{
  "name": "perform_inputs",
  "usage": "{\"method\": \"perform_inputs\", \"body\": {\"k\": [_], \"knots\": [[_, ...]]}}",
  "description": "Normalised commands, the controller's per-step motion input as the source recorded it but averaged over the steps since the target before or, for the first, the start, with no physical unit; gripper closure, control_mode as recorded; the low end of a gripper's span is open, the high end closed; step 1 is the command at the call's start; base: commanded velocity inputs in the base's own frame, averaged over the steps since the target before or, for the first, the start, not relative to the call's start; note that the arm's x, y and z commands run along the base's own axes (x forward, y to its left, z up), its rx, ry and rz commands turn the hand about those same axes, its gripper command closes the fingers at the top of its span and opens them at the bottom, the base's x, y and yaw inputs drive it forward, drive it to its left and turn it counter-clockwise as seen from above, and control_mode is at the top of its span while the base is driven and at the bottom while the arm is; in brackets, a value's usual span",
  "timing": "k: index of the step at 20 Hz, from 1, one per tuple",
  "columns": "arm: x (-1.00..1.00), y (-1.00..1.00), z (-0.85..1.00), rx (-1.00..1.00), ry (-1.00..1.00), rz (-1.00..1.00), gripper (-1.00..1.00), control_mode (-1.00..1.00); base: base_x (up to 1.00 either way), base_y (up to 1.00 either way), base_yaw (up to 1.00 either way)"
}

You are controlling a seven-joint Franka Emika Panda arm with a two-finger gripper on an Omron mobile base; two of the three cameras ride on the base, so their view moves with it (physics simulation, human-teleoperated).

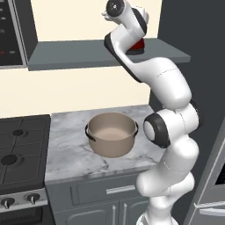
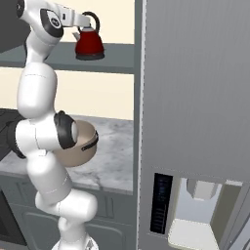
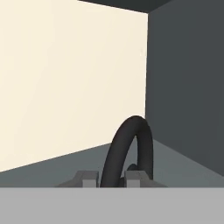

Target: Pick the kettle from the cabinet and place it on a stove burner. Then pick the pot from the counter and place it on another stove burner. Finally, turn both burners on.

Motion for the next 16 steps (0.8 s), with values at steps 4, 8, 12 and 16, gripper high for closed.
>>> {"method": "perform_inputs", "body": {"k": [4, 8, 12, 16], "knots": [[-0.40, 0.00, -0.07, 0.00, 0.00, -0.07, 1.00, -1.00, 0.00, 0.00, 0.00], [-0.40, -0.01, -0.18, 0.00, -0.02, -0.07, 1.00, -1.00, 0.00, 0.00, 0.00], [-0.41, -0.04, -0.21, 0.00, -0.06, -0.05, 1.00, -1.00, 0.00, 0.00, 0.00], [-0.44, -0.03, -0.18, 0.00, -0.12, -0.04, 1.00, -1.00, 0.00, 0.00, 0.00]]}}
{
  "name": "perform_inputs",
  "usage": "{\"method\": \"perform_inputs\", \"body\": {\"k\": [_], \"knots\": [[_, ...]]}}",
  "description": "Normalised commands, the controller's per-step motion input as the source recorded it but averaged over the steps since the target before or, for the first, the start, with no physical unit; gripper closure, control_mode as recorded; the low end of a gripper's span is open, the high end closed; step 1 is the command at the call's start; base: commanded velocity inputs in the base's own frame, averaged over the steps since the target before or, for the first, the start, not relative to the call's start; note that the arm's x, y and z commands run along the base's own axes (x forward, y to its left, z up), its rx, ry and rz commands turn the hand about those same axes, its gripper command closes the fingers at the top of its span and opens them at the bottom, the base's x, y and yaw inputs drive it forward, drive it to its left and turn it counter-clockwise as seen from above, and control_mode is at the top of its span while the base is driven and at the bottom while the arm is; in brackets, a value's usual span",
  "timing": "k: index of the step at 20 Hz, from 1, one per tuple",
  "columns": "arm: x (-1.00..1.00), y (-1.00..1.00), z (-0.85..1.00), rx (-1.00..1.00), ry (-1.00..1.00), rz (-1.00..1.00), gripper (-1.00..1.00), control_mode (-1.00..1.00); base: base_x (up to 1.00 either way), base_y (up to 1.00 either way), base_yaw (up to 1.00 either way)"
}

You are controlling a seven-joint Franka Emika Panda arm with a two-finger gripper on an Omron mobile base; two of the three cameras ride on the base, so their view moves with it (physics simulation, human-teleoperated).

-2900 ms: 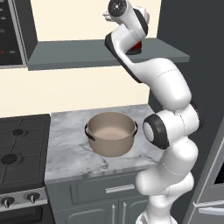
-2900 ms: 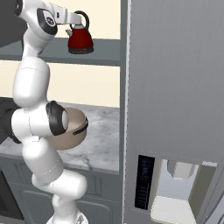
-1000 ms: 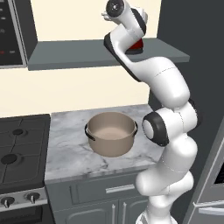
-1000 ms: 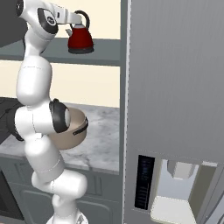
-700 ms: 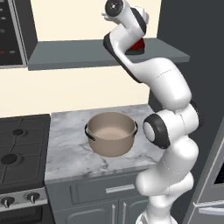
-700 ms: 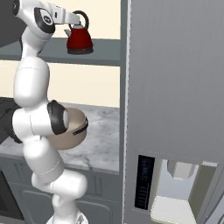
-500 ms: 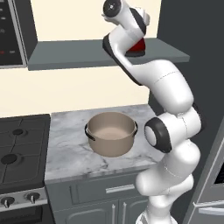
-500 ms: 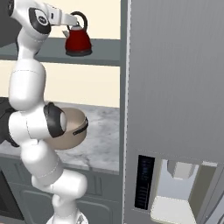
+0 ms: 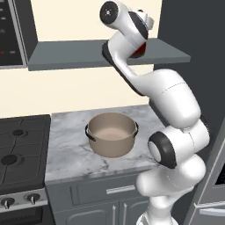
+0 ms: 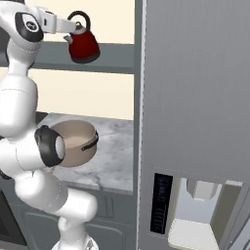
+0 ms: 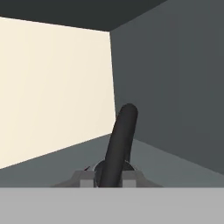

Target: Pick the kettle from the cabinet and place it on a stove burner. Then pick the pot from the counter and place it on another stove burner. Finally, turn both burners on.

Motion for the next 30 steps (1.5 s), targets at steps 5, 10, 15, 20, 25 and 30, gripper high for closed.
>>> {"method": "perform_inputs", "body": {"k": [5, 10, 15, 20, 25, 30], "knots": [[-0.43, -0.07, -0.16, 0.00, -0.09, -0.03, 1.00, -1.00, 0.00, 0.00, 0.00], [-0.38, -0.07, -0.07, 0.00, -0.04, -0.04, 1.00, -1.00, 0.00, 0.00, 0.00], [-0.28, -0.03, -0.02, 0.00, 0.00, -0.04, 1.00, -1.00, 0.00, 0.00, 0.00], [-0.28, 0.00, 0.00, 0.00, 0.00, -0.04, 1.00, -1.00, 0.00, 0.00, 0.00], [-0.32, -0.01, 0.00, 0.00, 0.00, -0.04, 1.00, -1.00, 0.00, 0.00, 0.00], [-0.35, 0.00, -0.01, 0.00, 0.00, -0.04, 1.00, -1.00, 0.00, 0.00, 0.00]]}}
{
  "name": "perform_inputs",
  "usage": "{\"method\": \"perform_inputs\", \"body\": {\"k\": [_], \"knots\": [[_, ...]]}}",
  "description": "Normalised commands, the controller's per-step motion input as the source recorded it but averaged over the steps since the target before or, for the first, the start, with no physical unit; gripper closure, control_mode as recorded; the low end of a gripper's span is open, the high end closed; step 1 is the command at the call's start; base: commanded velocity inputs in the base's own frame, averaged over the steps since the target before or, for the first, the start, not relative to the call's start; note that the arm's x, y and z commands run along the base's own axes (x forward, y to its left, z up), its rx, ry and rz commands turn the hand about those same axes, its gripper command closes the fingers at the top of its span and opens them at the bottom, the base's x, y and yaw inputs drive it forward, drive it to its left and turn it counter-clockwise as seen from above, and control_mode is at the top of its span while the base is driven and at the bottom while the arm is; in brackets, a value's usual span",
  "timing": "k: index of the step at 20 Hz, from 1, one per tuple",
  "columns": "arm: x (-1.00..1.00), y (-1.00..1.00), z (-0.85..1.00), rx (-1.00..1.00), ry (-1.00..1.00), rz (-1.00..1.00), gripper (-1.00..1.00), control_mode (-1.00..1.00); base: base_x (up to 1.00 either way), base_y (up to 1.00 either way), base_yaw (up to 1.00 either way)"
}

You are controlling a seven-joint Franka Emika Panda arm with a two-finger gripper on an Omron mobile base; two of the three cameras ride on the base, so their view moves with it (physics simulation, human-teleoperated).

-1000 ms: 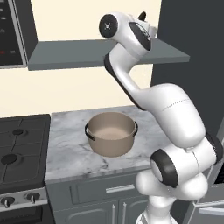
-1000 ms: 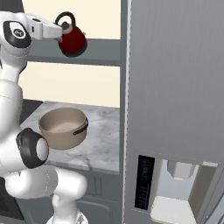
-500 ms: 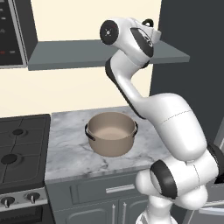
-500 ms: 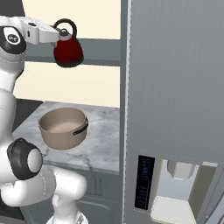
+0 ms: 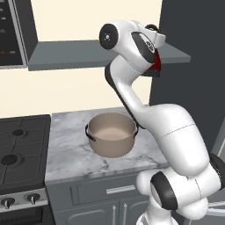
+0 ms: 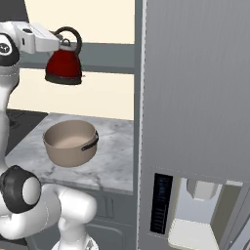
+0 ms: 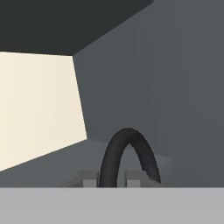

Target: Pick the kettle from the cabinet and place it on a stove burner. Then pick the pot from the counter and place it on another stove burner. Finally, turn both burners on.

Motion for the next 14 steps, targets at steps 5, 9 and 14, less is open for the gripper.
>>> {"method": "perform_inputs", "body": {"k": [5, 9, 14], "knots": [[-0.41, -0.01, -0.06, 0.00, 0.00, -0.03, 1.00, -1.00, 0.00, 0.00, 0.00], [-0.41, 0.00, -0.10, 0.00, 0.00, -0.04, 1.00, -1.00, 0.00, 0.00, 0.00], [-0.43, 0.00, -0.13, 0.00, 0.00, -0.04, 1.00, -1.00, 0.00, 0.00, 0.00]]}}
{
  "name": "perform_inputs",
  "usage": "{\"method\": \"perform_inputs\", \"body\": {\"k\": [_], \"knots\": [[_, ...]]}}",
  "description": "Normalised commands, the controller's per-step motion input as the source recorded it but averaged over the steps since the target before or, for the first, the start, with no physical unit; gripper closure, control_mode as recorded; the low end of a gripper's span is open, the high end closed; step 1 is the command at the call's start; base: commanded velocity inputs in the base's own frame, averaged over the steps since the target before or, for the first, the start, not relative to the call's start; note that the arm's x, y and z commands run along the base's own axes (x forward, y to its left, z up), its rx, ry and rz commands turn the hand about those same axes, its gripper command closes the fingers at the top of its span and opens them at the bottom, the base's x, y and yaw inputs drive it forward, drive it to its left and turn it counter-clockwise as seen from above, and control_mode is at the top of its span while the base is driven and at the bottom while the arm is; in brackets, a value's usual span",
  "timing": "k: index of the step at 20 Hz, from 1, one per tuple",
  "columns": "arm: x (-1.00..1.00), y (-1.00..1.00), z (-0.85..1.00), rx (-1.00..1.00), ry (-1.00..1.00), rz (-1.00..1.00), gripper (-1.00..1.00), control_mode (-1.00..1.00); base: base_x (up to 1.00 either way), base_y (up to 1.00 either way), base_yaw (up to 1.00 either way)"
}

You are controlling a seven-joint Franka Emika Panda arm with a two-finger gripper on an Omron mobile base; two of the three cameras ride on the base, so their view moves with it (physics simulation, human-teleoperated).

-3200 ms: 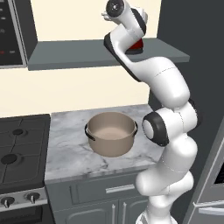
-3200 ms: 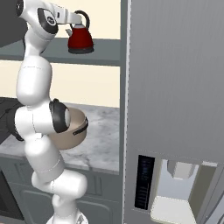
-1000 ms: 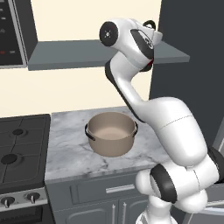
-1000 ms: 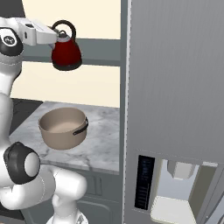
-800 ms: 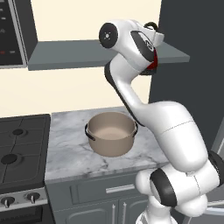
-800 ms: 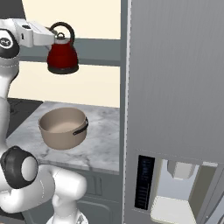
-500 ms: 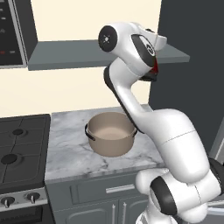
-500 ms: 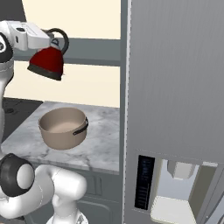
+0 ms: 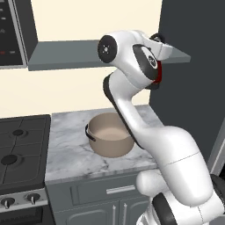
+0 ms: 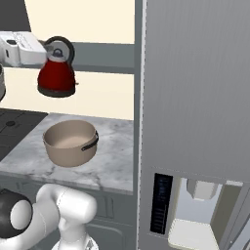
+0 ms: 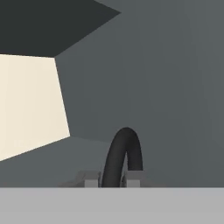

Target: Pick the kettle from the cabinet and place it on a stove burner. Then pick the pot from the counter and place it on another stove burner. Finally, turn both burners on.

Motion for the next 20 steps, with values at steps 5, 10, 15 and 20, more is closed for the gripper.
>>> {"method": "perform_inputs", "body": {"k": [5, 10, 15, 20], "knots": [[-0.42, 0.00, -0.17, 0.00, 0.00, -0.03, 1.00, -1.00, 0.00, 0.00, 0.00], [-0.43, 0.00, -0.19, 0.00, 0.00, -0.03, 1.00, -1.00, 0.00, 0.00, 0.00], [-0.45, 0.00, -0.20, 0.00, 0.00, -0.03, 1.00, -1.00, 0.00, 0.00, 0.00], [-0.44, 0.00, -0.25, 0.00, 0.00, -0.03, 1.00, -1.00, 0.00, 0.00, 0.00]]}}
